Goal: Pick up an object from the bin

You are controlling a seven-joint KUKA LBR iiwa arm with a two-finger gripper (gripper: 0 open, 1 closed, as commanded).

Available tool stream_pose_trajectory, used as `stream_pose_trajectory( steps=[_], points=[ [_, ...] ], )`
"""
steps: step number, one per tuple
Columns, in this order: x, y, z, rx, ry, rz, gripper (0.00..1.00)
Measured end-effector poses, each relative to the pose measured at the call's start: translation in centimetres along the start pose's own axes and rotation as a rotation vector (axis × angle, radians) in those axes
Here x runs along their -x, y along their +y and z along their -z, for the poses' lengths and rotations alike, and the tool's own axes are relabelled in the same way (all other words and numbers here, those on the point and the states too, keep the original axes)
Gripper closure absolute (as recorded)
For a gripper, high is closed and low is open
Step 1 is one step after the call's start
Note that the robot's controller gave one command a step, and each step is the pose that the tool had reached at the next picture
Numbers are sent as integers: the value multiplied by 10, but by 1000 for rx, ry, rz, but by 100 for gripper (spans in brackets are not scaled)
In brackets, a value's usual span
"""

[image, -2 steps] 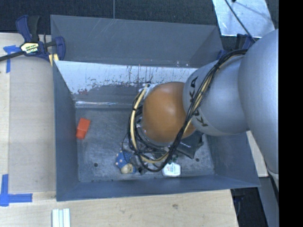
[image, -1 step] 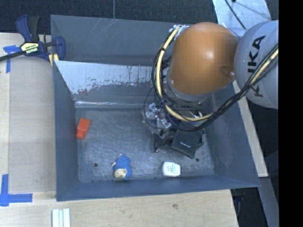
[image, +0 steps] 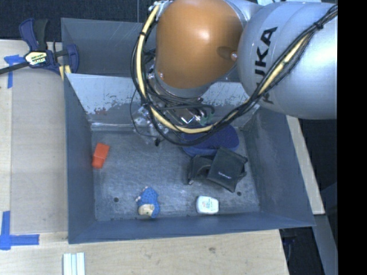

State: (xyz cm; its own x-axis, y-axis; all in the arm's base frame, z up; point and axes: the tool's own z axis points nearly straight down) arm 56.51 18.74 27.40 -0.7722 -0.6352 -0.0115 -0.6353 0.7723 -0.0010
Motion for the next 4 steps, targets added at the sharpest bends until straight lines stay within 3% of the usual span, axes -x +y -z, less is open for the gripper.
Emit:
stream_pose_trajectory(
  steps=[1, 2, 3, 4],
  points=[
    [7, 11, -106, 3, 15, -74, 100],
    [-1, 31, 28, -3, -2, -73, 100],
    [-46, -48, -77, 1, 15, 72, 100],
    [-59, -94, 106, -7, 0, 82, 100]
  ],
)
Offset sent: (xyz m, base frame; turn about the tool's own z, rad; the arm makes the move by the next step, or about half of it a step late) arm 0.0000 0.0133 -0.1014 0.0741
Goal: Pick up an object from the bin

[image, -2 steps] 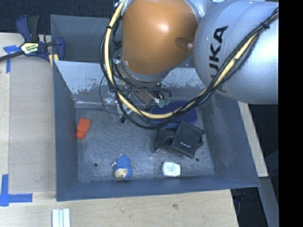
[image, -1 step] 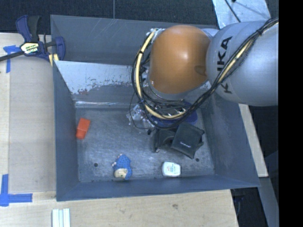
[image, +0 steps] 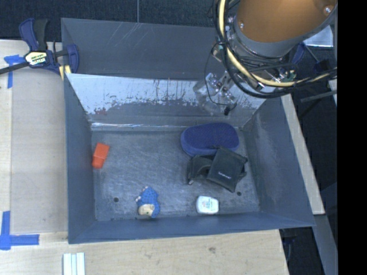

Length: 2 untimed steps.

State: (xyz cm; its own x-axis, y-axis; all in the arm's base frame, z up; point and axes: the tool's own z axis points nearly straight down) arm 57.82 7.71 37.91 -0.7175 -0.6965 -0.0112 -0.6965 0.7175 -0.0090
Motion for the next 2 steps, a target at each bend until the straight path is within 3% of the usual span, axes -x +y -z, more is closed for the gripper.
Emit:
stream_pose_trajectory(
  steps=[1, 2],
  points=[
    [-59, 28, -132, 15, 16, 105, 100],
    [-74, 28, -207, 14, 15, 139, 100]
  ],
)
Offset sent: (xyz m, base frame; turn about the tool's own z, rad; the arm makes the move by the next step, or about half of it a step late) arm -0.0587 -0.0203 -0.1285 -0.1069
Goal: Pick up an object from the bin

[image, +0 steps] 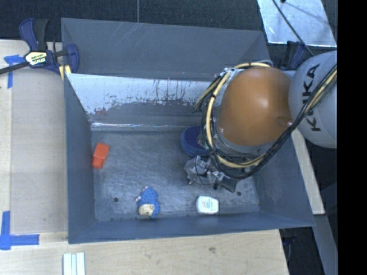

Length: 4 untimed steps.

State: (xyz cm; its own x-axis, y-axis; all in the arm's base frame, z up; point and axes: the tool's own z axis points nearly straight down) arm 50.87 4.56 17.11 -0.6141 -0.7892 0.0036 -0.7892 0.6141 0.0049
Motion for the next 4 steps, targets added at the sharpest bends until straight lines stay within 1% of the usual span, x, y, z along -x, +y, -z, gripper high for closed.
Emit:
stream_pose_trajectory(
  steps=[1, 2, 3, 4],
  points=[
    [-3, 25, -35, -2, -3, -13, 100],
    [-3, 24, -33, -6, -6, -14, 0],
    [76, 42, -92, -4, -8, 221, 0],
    [86, 86, -102, -3, -4, 368, 0]
  ],
)
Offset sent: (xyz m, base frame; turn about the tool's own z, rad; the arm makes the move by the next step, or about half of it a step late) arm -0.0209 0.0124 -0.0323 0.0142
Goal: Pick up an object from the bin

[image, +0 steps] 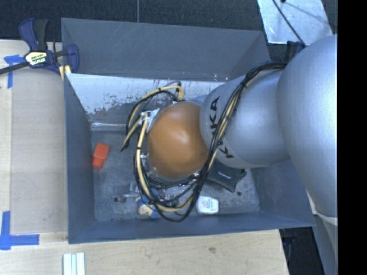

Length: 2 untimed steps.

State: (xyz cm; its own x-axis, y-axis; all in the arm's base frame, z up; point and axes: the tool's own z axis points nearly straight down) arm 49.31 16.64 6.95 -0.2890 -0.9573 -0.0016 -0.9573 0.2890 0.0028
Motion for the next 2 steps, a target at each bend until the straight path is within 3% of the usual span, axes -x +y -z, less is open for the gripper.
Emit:
stream_pose_trajectory(
  steps=[1, 2],
  points=[
    [-1, -2, 1, -3, 0, -2, 100],
    [-20, -18, 164, -12, -4, 136, 100]
  ],
)
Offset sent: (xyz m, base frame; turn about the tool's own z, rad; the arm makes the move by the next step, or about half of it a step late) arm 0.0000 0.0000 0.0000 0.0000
